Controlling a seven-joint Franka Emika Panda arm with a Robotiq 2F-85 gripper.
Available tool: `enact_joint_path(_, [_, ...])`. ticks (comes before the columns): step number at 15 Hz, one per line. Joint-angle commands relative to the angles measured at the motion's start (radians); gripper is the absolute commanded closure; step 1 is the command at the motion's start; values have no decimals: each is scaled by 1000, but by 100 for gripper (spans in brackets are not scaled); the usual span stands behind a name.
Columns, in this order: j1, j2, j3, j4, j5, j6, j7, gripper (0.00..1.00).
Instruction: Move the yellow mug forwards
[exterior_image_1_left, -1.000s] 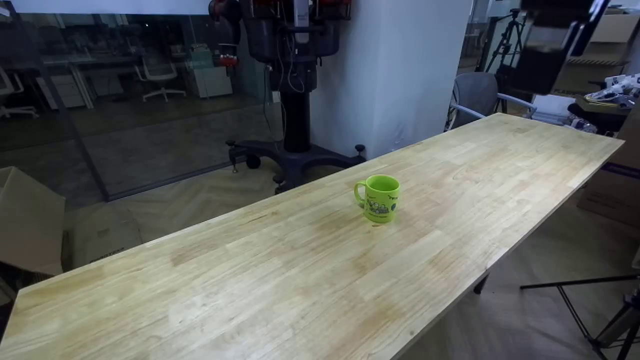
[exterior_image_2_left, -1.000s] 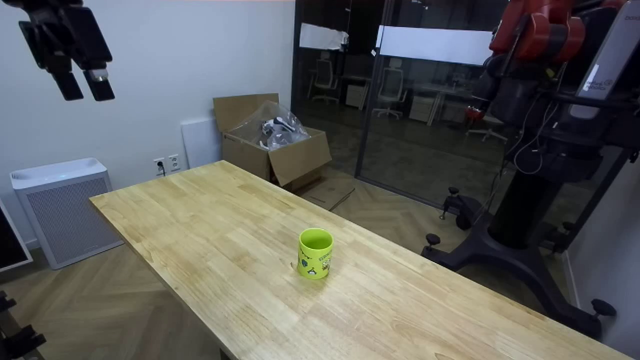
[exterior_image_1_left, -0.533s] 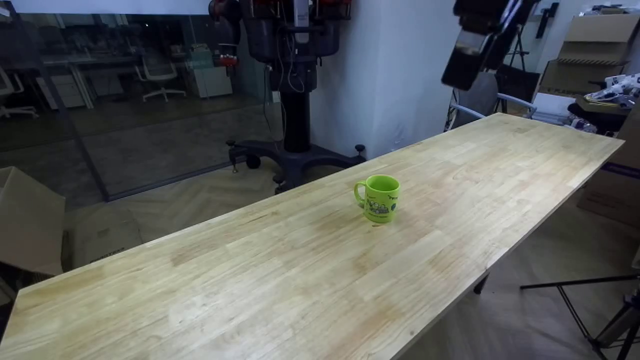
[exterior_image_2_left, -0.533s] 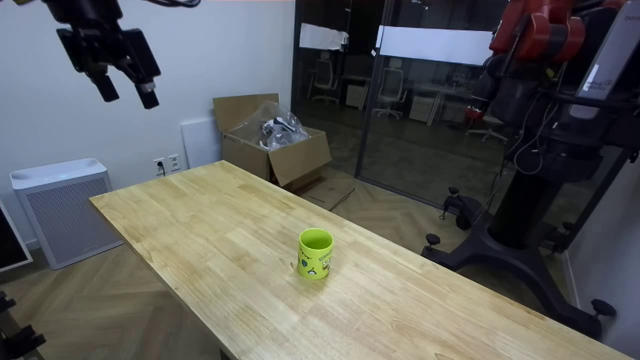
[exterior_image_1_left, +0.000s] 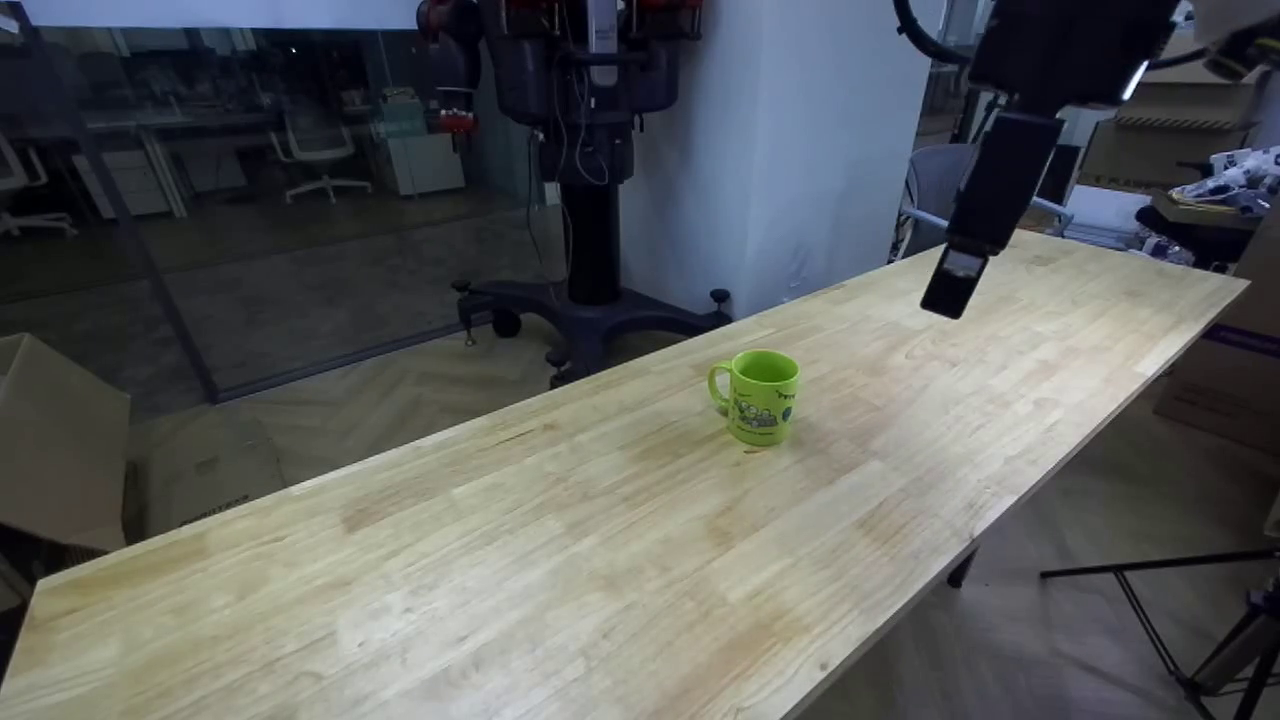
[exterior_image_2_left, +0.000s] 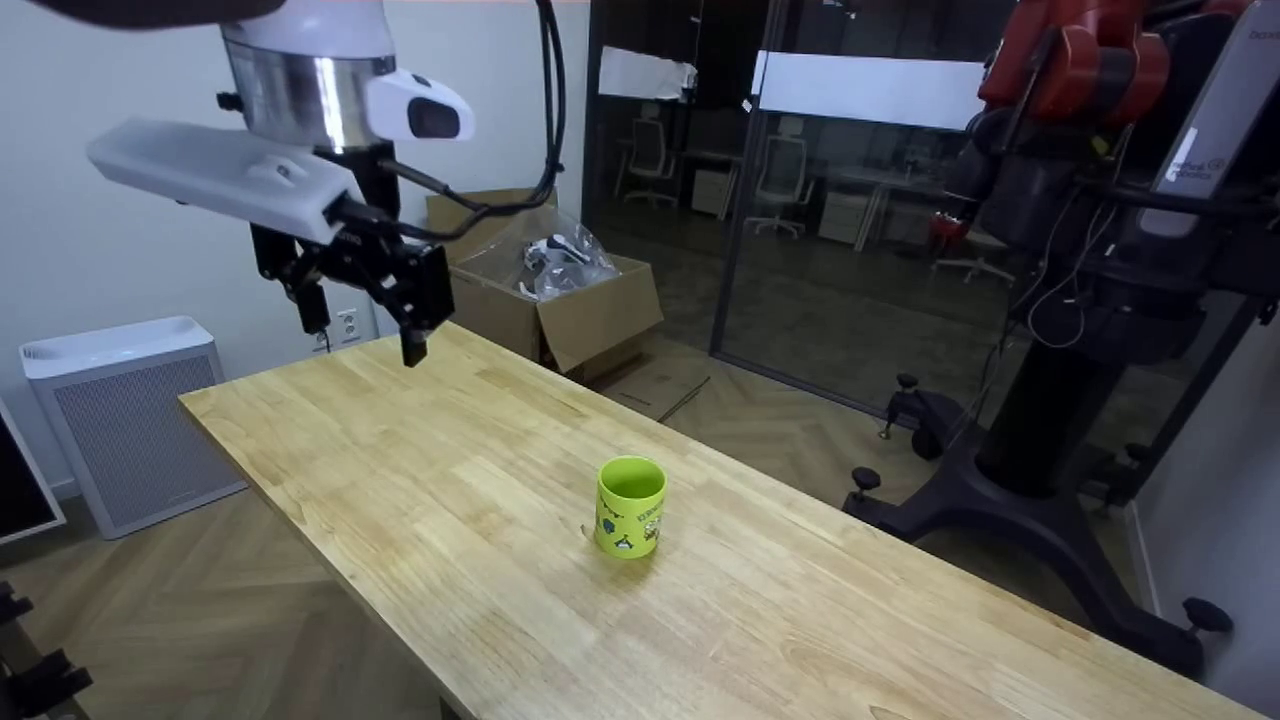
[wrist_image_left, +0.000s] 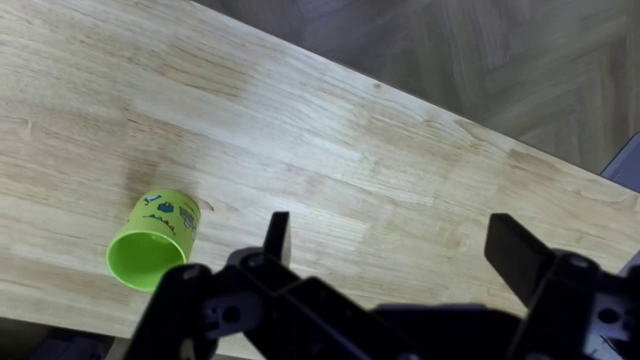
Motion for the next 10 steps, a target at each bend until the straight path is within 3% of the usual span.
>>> enact_joint_path(1, [-9,8,7,2,2,-3,-4,0])
enact_joint_path(5, [-47,96,42,53,-49,77,102,0])
enact_joint_path(10, [-162,366,51,237,-271,131,290,0])
